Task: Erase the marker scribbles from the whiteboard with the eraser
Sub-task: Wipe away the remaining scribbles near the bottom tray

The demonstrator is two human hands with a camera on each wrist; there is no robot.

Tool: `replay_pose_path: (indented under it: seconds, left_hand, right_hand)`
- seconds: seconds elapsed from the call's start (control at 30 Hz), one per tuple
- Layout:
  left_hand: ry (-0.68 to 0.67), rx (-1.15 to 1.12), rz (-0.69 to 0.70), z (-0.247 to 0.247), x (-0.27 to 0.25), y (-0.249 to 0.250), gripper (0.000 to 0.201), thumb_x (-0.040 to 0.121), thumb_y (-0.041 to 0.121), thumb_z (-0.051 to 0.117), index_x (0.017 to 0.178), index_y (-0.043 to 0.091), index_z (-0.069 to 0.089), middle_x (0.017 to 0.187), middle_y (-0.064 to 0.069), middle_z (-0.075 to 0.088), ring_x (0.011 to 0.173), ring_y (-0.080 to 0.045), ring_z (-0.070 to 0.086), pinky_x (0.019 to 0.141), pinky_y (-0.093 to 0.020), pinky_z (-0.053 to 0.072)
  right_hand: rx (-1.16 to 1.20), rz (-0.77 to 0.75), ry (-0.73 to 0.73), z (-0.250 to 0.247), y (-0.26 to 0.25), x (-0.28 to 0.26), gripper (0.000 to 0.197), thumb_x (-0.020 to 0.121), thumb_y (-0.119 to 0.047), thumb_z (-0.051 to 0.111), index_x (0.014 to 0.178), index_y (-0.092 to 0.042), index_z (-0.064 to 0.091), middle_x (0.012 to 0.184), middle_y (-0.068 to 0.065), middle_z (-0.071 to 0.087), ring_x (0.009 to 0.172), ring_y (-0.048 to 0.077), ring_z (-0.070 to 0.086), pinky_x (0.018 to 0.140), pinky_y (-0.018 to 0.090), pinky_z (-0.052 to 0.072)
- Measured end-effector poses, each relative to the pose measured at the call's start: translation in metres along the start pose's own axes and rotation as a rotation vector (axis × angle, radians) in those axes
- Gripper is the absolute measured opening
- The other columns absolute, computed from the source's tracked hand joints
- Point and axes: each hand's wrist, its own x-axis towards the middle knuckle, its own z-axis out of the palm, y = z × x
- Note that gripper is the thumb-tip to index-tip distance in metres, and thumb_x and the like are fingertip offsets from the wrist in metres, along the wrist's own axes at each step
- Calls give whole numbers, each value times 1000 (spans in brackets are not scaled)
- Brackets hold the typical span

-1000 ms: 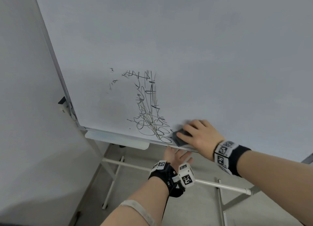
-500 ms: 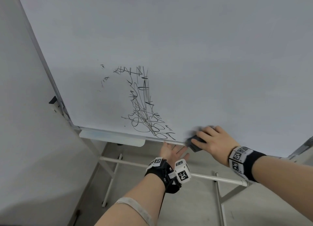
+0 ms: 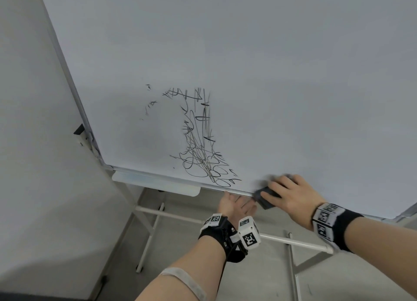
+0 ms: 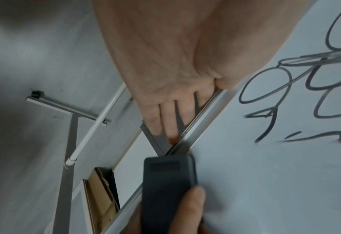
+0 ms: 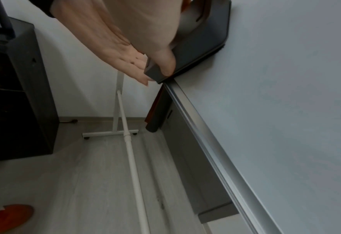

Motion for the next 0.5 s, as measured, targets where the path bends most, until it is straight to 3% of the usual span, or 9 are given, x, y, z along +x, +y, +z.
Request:
replay_pose_path:
  seconds: [0.07,0.13,0.2,0.27,0.33,0.43,0.5]
  left_hand:
    - [-1,3,7,-2,-4,4,55,105,48,24,136,12,51,128,-18,64,112,-33,63,105,-52,43]
    - [16,-33,6,-5,-11,14,52,104,39,24,128,7,56,122,-19,66,109,-35,63,103,-53,42]
    - [60,-89,42,-10,-17,28,42,100,25,25,114,1,58,115,-19,66,113,-37,58,103,-53,39]
    - [108,-119,73,-17,-19,45,38,98,17,25,118,-1,52,124,-20,59,125,-40,50,111,-54,35]
    - [132,-132,81,-25,-18,56,47,98,19,26,135,-2,45,134,-22,56,124,-42,52,110,-56,36]
    - [106,-169,82,-31,-20,62,50,97,31,29,131,3,53,124,-23,62,106,-39,61,104,-57,40]
    - [63,-211,50,-35,-21,62,56,92,38,33,126,2,58,125,-24,63,112,-39,59,108,-59,35]
  right_hand:
    - [-37,1,10,4,8,-8,49,64,-5,61,110,-18,71,106,7,65,99,33,60,86,43,36]
    - [-31,24,-7,6,10,-7,58,53,-5,74,109,-19,72,104,8,65,99,33,58,85,41,33]
    - [3,41,-9,8,9,-3,63,48,-4,78,109,-19,73,103,8,65,100,32,55,84,41,33]
    - [18,33,-10,9,7,1,65,45,-5,79,108,-19,73,103,8,64,102,32,52,84,41,32]
    - [23,20,-10,9,2,8,64,46,-6,78,108,-19,72,102,8,64,102,32,50,83,40,32]
    - [17,10,8,8,-10,34,60,50,-8,76,108,-19,71,103,7,65,100,32,53,84,41,33]
    - [19,-13,26,7,-21,58,57,55,-11,73,111,-20,70,106,7,64,101,32,55,86,42,34]
